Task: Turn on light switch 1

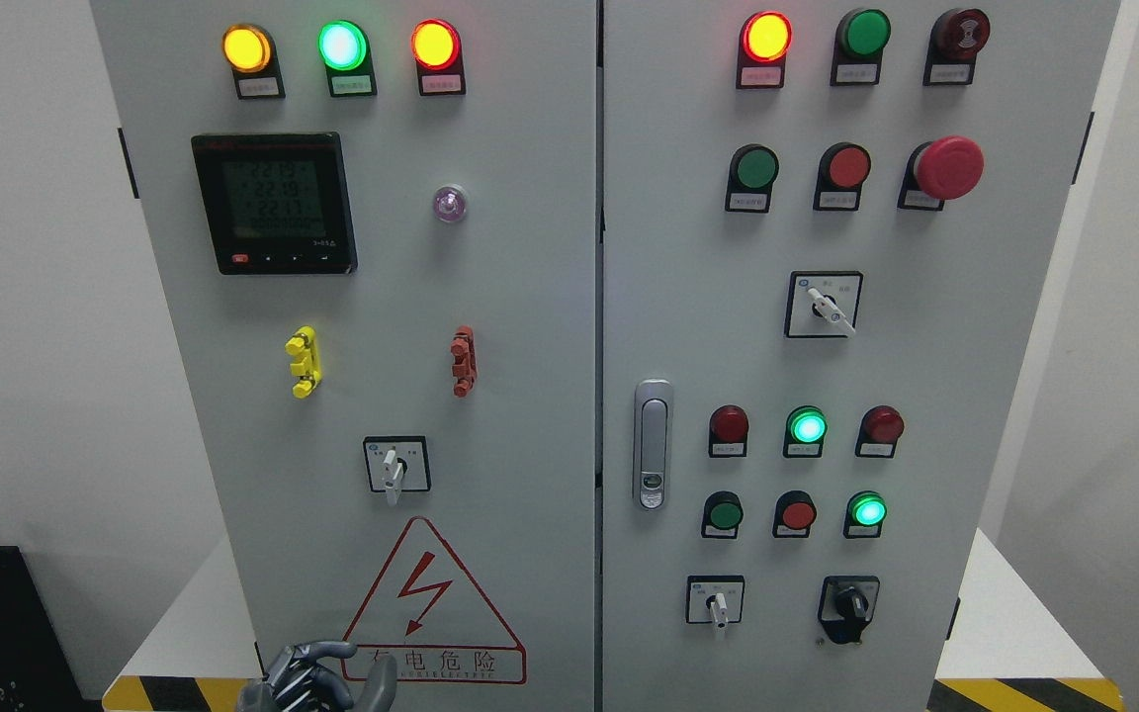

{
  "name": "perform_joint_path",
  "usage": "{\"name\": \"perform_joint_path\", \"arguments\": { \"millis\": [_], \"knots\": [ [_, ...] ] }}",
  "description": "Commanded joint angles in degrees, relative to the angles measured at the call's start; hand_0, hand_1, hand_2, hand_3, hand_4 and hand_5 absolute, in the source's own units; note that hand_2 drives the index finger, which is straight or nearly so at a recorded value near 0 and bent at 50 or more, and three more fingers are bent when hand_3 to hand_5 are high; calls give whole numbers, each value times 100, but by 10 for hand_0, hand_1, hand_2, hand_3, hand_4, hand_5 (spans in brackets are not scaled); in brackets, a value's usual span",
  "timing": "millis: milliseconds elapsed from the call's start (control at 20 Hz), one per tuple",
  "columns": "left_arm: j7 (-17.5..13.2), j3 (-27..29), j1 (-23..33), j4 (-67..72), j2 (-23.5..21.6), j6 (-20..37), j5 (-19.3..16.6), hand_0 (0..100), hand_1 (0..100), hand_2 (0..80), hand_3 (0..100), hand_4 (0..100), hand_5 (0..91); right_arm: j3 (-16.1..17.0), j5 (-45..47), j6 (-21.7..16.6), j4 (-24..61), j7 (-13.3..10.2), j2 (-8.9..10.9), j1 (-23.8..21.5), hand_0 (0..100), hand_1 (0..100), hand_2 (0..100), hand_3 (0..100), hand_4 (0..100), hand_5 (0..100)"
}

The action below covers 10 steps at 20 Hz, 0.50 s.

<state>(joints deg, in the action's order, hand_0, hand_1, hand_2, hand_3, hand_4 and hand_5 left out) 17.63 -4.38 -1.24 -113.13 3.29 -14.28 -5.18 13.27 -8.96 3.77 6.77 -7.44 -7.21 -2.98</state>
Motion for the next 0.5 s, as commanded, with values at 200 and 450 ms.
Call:
{"name": "perform_joint_path", "arguments": {
  "millis": [200, 450],
  "knots": [
    [188, -239, -438, -60, 321, -268, -229, 67, 723, 511, 896, 895, 846, 0, 0, 1, 0, -3, 0, -1, 308, 0, 0, 0, 0, 0],
    [205, -160, -868, 45, 391, -637, -229, 79, 720, 513, 895, 895, 848, 0, 0, 1, 0, -3, 0, -1, 307, 0, 0, 0, 0, 0]
  ]
}}
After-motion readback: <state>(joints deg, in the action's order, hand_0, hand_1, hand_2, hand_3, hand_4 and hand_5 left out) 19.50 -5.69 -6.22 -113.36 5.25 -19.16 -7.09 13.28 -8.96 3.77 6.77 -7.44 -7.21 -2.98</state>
